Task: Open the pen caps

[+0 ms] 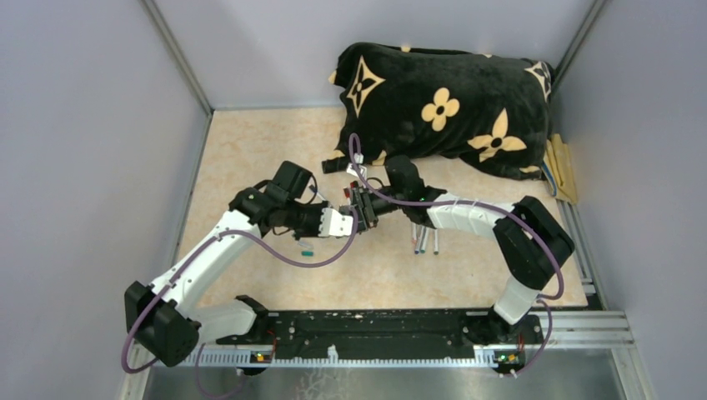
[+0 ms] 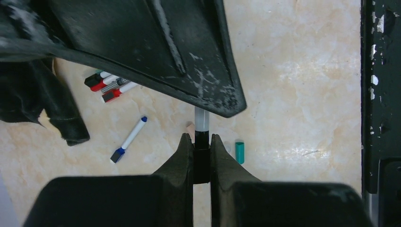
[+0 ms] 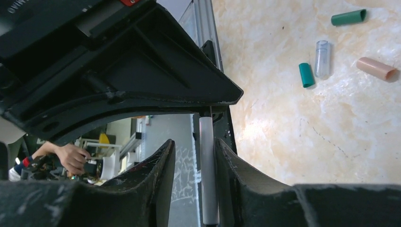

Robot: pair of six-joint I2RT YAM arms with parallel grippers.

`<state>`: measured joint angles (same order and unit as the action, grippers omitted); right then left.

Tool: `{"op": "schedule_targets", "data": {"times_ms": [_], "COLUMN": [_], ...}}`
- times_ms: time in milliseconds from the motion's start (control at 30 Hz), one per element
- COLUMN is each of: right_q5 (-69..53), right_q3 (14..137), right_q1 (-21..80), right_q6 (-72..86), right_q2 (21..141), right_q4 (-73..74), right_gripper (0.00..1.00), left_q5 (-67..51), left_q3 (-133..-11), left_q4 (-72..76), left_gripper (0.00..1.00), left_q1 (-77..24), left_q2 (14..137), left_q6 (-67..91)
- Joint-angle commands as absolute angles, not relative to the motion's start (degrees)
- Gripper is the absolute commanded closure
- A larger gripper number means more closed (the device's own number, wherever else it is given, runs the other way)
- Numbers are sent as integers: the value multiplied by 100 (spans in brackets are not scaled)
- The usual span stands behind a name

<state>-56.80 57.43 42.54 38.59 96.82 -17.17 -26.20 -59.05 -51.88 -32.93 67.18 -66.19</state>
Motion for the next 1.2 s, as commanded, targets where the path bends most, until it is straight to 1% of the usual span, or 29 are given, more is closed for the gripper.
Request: {"op": "schedule_targets", "data": {"times_ms": [0, 33, 133, 233, 433, 567, 700, 900, 1033, 1100, 1167], "right_q5": [-5645, -5629, -5605, -5589, -5485, -5428, -5349, -5216, -5073, -4925, -4528], "right_q3": [5835, 5831, 5833, 5843, 5720, 5394, 5081, 4746, 4623, 4578, 4557], "right_q1": [4454, 4457, 4458, 4456, 4377, 4221, 4067, 3923, 3819, 3764, 3709], "right_q6": [3987, 4029, 4103, 4090, 3747, 3450, 3062, 2657, 2584, 2591, 2603], "right_q2": [9867, 9882, 9904, 9889, 9660, 9383, 9063, 8559, 8341, 8222, 8092], "right_q4": [-2144, -2192, -2275, -2202, -1682, -1265, -740, -100, 61, 152, 234], "right_gripper": [64, 66, 78, 100, 100, 100, 100, 100, 100, 100, 100], "left_q5": [-2648, -2626, -2542, -2441, -1889, -1321, -1045, -998, -1059, -1108, -1238], "left_q3": [-5975, -5970, -5936, -5900, -5788, -5620, -5401, -5445, -5559, -5573, -5559], "left_q4": [-5017, -5037, -5071, -5073, -5009, -4941, -4743, -4640, -4652, -4656, -4618], "left_gripper": [100, 100, 100, 100, 100, 100, 100, 100, 100, 100, 100], "left_q1": [-3342, -3340, -3340, -3344, -3340, -3330, -3243, -2738, -2422, -2368, -2350], "left_q2": [6613, 6610, 6582, 6554, 6629, 6720, 6737, 6990, 7104, 7140, 7186], "left_q6": [-6578, -6593, -6634, -6682, -6840, -6962, -7137, -7418, -7580, -7574, -7433]}}
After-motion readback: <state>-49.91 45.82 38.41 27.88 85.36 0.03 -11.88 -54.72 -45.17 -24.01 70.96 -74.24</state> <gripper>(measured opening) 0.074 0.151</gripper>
